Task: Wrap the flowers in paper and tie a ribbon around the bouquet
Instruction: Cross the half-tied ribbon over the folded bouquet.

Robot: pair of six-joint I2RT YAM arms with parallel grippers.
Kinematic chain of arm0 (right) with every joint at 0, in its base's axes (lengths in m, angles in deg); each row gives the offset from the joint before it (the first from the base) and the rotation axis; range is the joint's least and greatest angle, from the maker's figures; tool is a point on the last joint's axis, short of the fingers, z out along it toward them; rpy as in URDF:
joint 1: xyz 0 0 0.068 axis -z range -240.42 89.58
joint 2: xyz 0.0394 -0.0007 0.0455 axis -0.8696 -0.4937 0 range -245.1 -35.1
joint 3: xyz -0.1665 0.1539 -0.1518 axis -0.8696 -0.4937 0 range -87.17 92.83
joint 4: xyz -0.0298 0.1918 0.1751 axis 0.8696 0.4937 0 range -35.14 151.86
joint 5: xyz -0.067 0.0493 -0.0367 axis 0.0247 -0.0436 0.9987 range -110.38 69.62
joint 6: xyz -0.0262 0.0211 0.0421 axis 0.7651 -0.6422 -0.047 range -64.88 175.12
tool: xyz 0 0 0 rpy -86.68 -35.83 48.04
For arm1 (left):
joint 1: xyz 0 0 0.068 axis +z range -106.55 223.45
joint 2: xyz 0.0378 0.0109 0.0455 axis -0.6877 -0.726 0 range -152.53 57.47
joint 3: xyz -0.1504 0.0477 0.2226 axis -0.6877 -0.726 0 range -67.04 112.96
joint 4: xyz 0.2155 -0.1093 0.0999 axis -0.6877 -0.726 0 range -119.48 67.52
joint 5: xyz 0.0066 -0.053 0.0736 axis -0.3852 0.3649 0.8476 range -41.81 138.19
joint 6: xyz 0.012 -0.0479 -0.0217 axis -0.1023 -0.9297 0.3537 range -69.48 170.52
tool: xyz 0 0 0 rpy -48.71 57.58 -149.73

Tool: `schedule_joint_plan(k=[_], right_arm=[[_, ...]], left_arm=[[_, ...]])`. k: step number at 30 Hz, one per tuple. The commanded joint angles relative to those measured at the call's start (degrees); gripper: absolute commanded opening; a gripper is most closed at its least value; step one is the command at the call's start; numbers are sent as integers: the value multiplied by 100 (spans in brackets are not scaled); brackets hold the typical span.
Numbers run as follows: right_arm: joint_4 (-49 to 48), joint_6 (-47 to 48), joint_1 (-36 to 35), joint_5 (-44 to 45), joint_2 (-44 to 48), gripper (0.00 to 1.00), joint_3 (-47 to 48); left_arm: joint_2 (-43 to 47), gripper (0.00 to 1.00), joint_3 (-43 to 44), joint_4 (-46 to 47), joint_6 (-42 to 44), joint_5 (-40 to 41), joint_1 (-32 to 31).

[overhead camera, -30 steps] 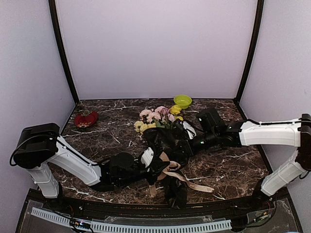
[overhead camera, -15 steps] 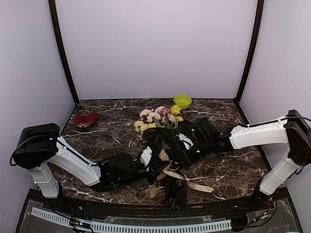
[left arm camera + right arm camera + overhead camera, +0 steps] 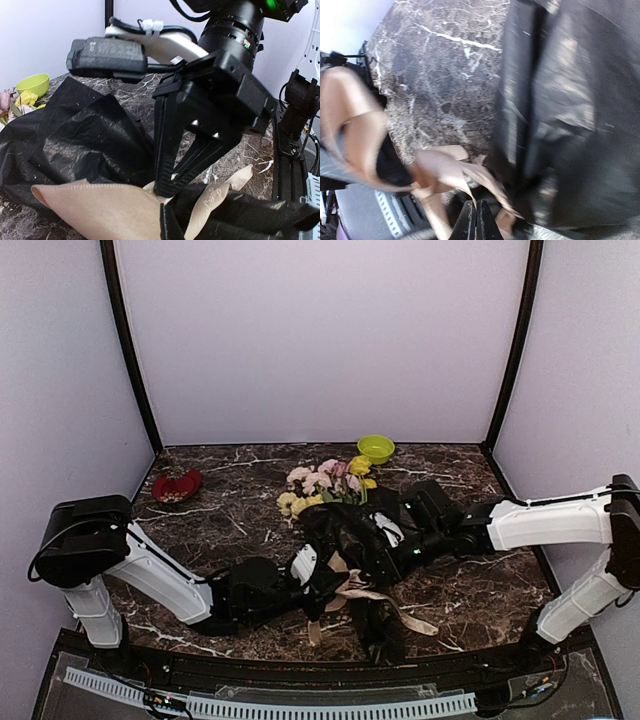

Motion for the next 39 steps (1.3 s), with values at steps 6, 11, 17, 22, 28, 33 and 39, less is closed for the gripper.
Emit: schedule_joint_plan(k=[6,11,17,22,28,33,39], right_arm=[[-651,-527,-87,-672,570,6,-694],[-549,-454,-87,-734,591,11,-759],[447,164,-25,-528,860,40,-261],[1034,566,189,-268,805,44,129],[1259,724,309,-135,188,32,598],[1511,1030,318,-10,-348,20,991],[1765,1383,325,-101,-667,17,1162]], left_arm=[[-207,0,447,-289,30,112,123],[-301,0,665,-564,38,67,132],[-307,0,657,-577,20,79,137],[-309,0,645,-549,20,69,132],[-260,0,552,-470,-8,68,132],[-237,0,471,-365,-13,73,132],[-221,0,435,-316,-31,96,134]])
